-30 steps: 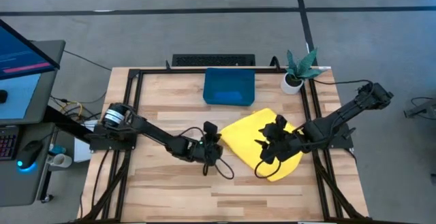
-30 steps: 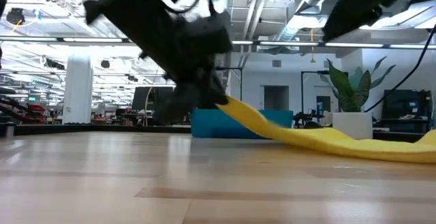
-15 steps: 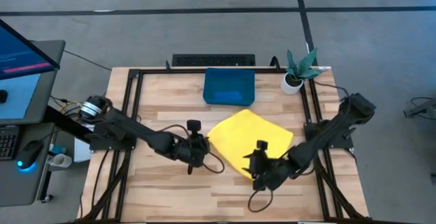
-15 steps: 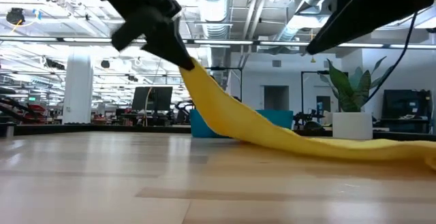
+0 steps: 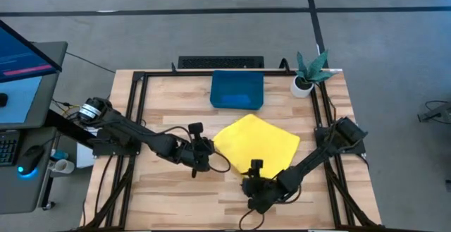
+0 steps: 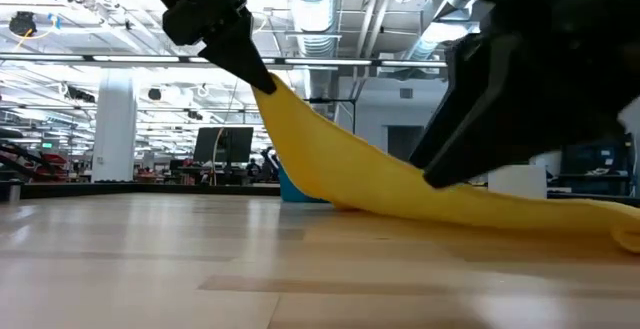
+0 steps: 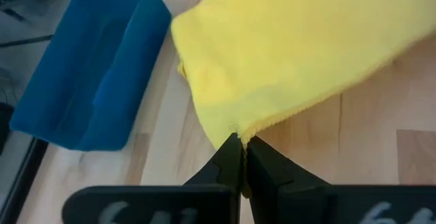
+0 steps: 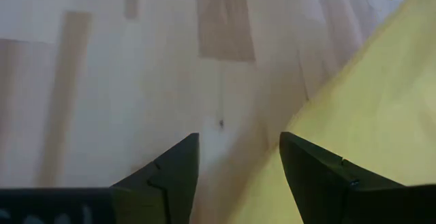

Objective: Roll microfiber towels into tight, uniform cylinder then place into a basket
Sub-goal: Roll the yellow microfiber cloth

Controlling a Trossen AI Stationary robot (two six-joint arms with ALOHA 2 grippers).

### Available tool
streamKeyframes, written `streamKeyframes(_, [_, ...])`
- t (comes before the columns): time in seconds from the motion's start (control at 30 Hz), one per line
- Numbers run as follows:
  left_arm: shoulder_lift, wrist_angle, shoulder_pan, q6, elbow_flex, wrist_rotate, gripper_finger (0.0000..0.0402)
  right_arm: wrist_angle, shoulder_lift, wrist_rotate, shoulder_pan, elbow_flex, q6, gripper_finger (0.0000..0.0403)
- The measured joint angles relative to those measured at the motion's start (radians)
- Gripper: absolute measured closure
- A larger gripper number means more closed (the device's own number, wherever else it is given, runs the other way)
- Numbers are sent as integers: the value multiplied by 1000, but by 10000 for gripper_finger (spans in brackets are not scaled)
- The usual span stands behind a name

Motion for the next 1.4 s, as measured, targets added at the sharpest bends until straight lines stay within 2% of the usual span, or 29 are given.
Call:
streamKeyframes(0.23, [0, 3, 0, 2, 0, -31, 401, -204, 52, -11, -35, 86, 105, 178])
streamKeyframes(0.47, [0, -12, 0, 12, 0, -65, 401, -282, 50, -25, -36, 94, 203, 178])
streamKeyframes(0.8, [0, -81, 0, 15, 0, -205, 401, -614, 50, -38, -17, 94, 553, 178])
streamKeyframes(1.13, [0, -91, -1, 12, 0, -212, 401, -803, 50, -148, 24, 94, 748, 179])
streamKeyframes(1.23, [0, -152, -2, -5, 18, -220, 401, -890, 50, -187, 36, 98, 819, 186])
streamKeyframes(1.4, [0, -284, -24, -123, 65, -291, 402, -994, 50, -206, 74, 112, 918, 204])
